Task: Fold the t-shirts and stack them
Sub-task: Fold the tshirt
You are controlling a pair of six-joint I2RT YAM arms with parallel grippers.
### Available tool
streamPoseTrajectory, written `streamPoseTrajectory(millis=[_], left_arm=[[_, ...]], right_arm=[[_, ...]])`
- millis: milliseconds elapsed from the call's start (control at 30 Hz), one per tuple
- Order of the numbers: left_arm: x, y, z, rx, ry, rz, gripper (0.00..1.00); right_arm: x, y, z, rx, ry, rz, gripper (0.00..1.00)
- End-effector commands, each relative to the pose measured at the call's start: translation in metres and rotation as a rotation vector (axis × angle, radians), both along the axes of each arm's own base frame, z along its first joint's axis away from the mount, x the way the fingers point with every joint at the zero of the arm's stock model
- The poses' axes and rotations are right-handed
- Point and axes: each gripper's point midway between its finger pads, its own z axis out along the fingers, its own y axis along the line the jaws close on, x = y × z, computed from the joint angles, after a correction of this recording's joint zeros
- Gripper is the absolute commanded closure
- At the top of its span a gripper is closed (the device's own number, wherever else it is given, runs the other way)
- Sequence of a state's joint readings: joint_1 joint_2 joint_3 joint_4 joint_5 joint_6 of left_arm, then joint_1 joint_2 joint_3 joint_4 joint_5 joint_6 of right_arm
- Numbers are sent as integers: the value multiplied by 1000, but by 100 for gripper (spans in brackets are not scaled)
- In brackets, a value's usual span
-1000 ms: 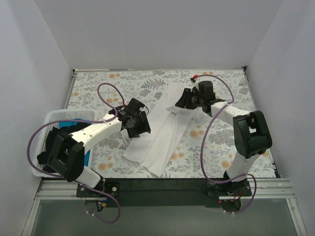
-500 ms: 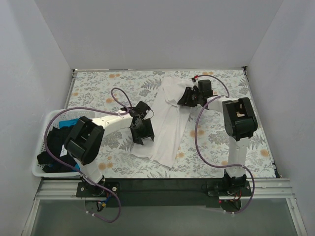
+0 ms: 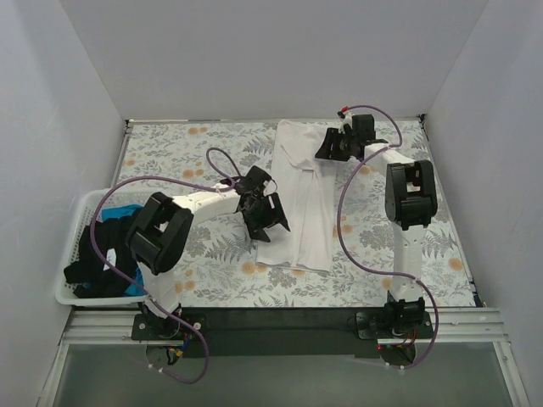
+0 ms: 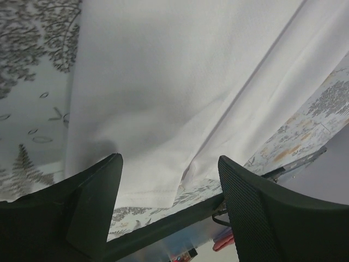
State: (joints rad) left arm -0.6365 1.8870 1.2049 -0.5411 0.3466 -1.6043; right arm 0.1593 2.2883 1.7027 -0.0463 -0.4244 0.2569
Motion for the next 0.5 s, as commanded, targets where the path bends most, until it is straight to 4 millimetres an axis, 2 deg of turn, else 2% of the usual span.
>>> streamPoseTrajectory(millis=[0, 33, 67, 100, 133, 167, 200, 233, 267, 300, 333, 367, 400, 433, 467], left_arm=[[23, 18, 54, 50, -189, 112, 30], [26, 26, 62, 76, -225, 127, 29], [22, 37, 64, 119, -233, 135, 29], [24, 49, 65, 169, -265, 156, 28], [25, 59, 77, 194, -312, 167, 28], [15, 71, 71, 236, -295, 161, 28], [12, 79, 71, 263, -303, 165, 28], [7, 84, 70, 274, -298, 156, 28], [-5, 91, 64, 293, -280, 131, 28], [-11, 94, 62, 299, -267, 115, 28], [-17, 96, 58, 304, -255, 100, 28], [-27, 99, 51, 307, -228, 74, 28], [-32, 100, 48, 308, -214, 66, 28], [-36, 99, 46, 302, -208, 54, 28], [-39, 98, 42, 300, -200, 39, 27]], right_arm=[[-14, -4, 70, -42, -100, -2, 42], [-33, -8, 58, -63, -53, -10, 41], [-41, -14, 60, -93, -49, -45, 41], [-55, -17, 84, -105, -79, -65, 40], [-82, -19, 65, -140, -4, -76, 40], [-96, -27, 59, -187, 18, -113, 40], [-118, -24, 73, -204, 18, -113, 40], [-135, -27, 70, -230, 44, -121, 40], [-163, -36, 47, -282, 113, -140, 40], [-180, -36, 60, -277, 94, -140, 40], [-206, -32, 51, -294, 142, -118, 40], [-233, -37, 33, -312, 203, -123, 40], [-250, -37, 41, -301, 191, -124, 41], [-268, -34, 37, -305, 214, -108, 41], [-291, -36, 23, -299, 268, -104, 41]])
